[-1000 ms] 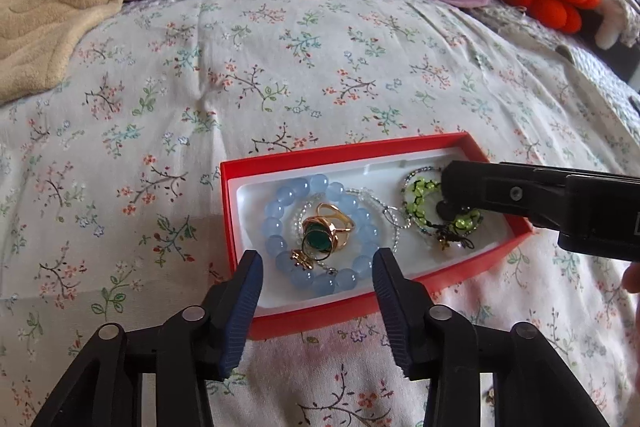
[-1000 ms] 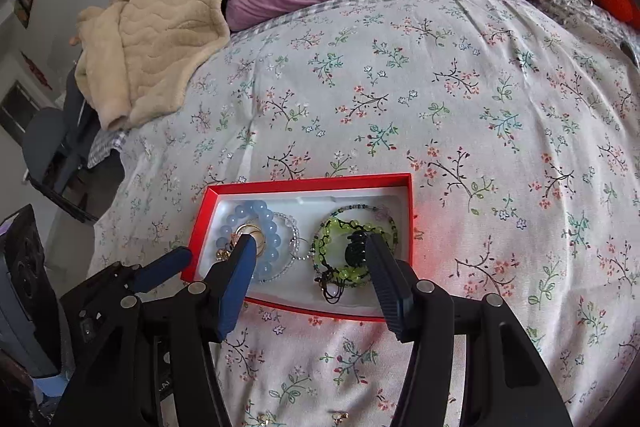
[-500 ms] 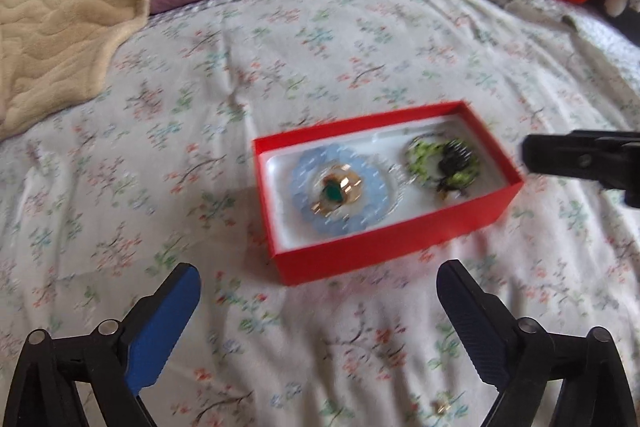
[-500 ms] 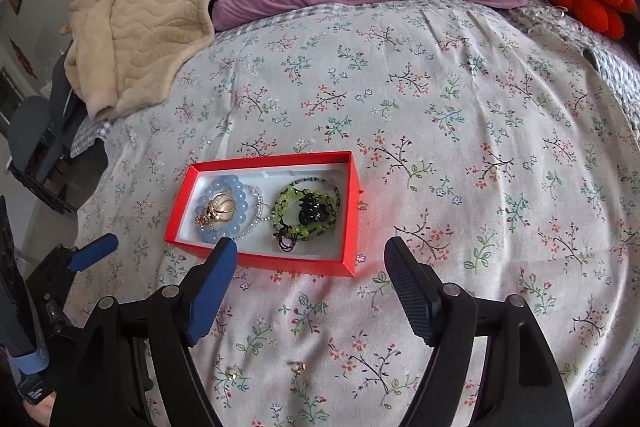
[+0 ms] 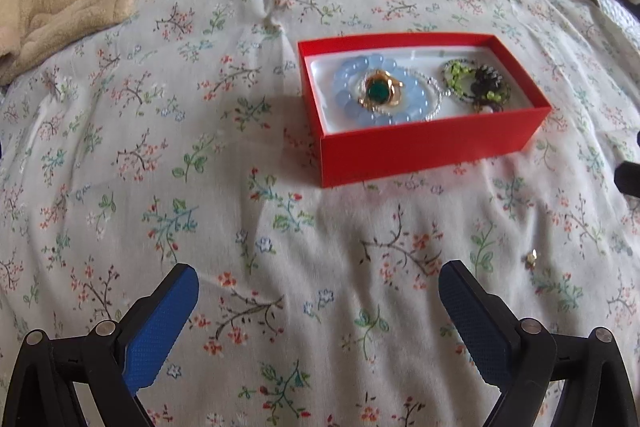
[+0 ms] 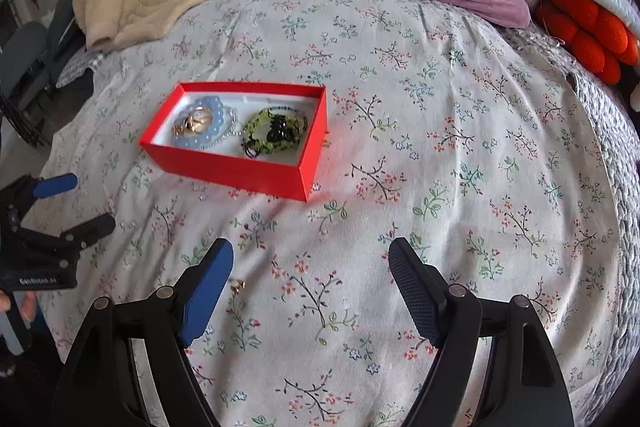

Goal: Organize jewelry
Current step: 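Withdraw both tools toward the small gold studs on the bedspread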

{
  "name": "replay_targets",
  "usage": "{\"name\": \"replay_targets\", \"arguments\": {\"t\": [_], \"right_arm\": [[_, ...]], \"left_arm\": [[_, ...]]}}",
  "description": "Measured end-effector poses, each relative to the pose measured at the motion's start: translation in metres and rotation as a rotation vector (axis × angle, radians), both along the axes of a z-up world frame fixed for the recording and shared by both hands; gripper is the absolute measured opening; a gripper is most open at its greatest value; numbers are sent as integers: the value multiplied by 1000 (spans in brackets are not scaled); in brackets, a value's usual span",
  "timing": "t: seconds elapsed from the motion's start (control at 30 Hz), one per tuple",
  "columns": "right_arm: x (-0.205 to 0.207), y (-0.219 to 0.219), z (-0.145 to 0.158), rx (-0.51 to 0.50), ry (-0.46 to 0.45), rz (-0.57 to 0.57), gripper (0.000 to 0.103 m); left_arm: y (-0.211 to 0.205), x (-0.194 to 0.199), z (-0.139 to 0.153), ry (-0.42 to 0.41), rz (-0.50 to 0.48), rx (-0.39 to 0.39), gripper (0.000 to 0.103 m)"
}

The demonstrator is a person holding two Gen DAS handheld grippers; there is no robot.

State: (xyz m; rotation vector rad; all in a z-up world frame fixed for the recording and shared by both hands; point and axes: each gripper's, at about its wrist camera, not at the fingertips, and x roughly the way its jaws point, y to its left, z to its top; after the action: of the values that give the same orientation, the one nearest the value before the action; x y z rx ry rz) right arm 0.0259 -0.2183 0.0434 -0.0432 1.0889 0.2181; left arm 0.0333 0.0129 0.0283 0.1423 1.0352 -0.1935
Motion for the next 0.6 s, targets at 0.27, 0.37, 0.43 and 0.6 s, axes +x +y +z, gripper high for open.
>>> {"name": "replay_targets", "arguments": {"t": [0.27, 0.37, 0.43, 0.6], "right_arm": [[-29, 6, -18, -71, 28, 93, 82], [-38, 11, -22, -81, 26, 127, 82], [-44, 16, -26, -88, 23, 149, 82], [-51, 30, -38, -106, 37, 207, 82]], "left_arm": [[0, -18, -15, 37, -37, -3, 99], [-5, -29, -23, 41, -81, 15, 99], [-8, -35, -26, 41, -112, 1, 99], [-22, -51, -37, 61, -209, -49, 99]]}}
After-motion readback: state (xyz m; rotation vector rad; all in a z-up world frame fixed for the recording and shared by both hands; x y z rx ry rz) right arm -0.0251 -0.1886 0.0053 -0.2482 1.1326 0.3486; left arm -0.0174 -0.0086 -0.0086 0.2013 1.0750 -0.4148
